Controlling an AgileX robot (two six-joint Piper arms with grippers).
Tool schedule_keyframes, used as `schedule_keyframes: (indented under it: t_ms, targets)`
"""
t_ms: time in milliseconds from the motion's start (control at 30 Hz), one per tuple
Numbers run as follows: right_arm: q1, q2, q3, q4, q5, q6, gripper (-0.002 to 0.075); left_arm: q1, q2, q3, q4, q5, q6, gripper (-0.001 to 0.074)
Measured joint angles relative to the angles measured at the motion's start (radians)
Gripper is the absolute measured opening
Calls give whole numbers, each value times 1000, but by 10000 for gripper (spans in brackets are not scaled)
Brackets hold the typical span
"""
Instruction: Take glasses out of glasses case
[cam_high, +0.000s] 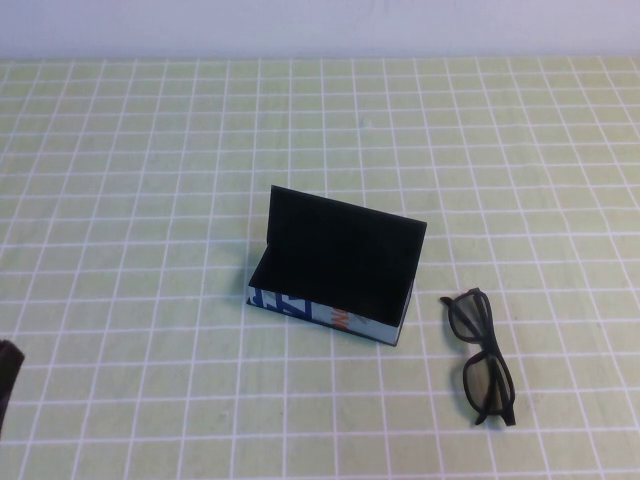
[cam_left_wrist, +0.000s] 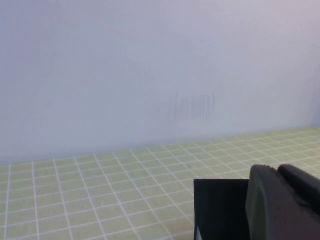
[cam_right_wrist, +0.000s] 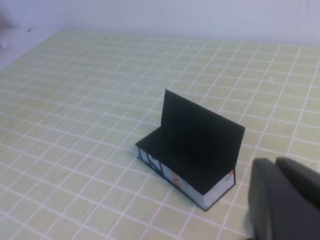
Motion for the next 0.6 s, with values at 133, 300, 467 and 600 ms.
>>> schedule_keyframes:
  t_ms: [133,300,467,600]
  targets:
    - [0,-6,78,85,-89,-62,-16,0,-79,90,-4,-45,2,-4]
    - [0,-6,116,127,-119,-81,-16,0,-93,171,-8,-142,3,-4]
    - [0,-6,116,135,-129,-83,-16,0,-93,181,-19,-180,3,-4]
    - [0,-6,116,135,-129,-83,-16,0,-93,181,-23,-182,3,-4]
